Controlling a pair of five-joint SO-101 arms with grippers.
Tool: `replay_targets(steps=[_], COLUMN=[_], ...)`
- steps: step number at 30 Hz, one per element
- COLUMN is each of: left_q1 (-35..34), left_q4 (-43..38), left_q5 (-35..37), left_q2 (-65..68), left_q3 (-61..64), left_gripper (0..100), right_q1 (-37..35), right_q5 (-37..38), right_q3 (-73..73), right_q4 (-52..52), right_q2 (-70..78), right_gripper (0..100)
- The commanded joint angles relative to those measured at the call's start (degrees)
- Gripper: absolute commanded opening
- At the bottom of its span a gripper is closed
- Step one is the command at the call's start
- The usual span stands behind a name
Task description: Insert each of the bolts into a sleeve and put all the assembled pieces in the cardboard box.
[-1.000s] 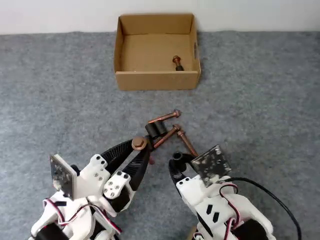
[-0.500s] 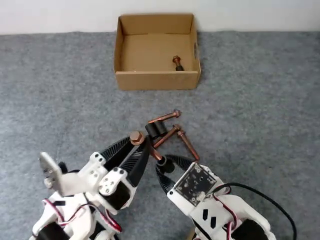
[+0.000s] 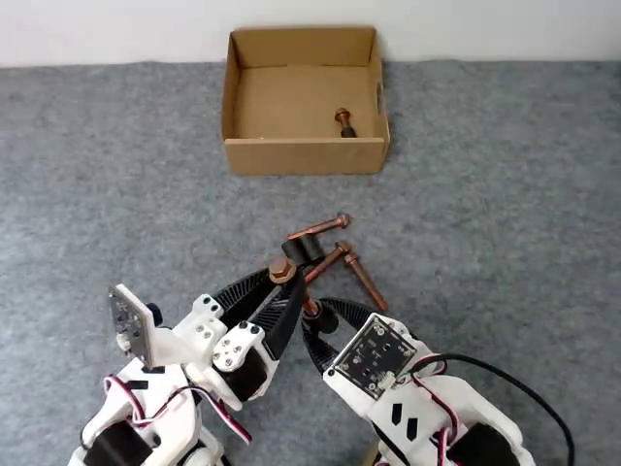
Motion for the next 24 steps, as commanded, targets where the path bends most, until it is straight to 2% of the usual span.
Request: replay_targets(steps=[1,9,17,24], left_q1=[2.5,7.6,7.6,7.4], left_q4=[2.2,12.9,15.6,15.7], left_q5=[-0.2,-9.4,-9.9,-9.1], left_q2=[-0.4,-0.3,-0.2,-0.2], left_q3=[-0.4,-0.5,-0.2,-1.3], left_gripper=[0,0,1,14], right_q1=[-0.5,-0.3,-0.3,-0.3], right_q5=[0.6,0.6,0.6,0.6], right_q3=[-1.4,-1.4,-1.4,-1.1], right_q4=[-1.5,-1.5,-1.5,-1.4], right_q2=[-0.6,-0.9,-0.7,-0.7], right_gripper=[0.8,0.8,0.8,0.8])
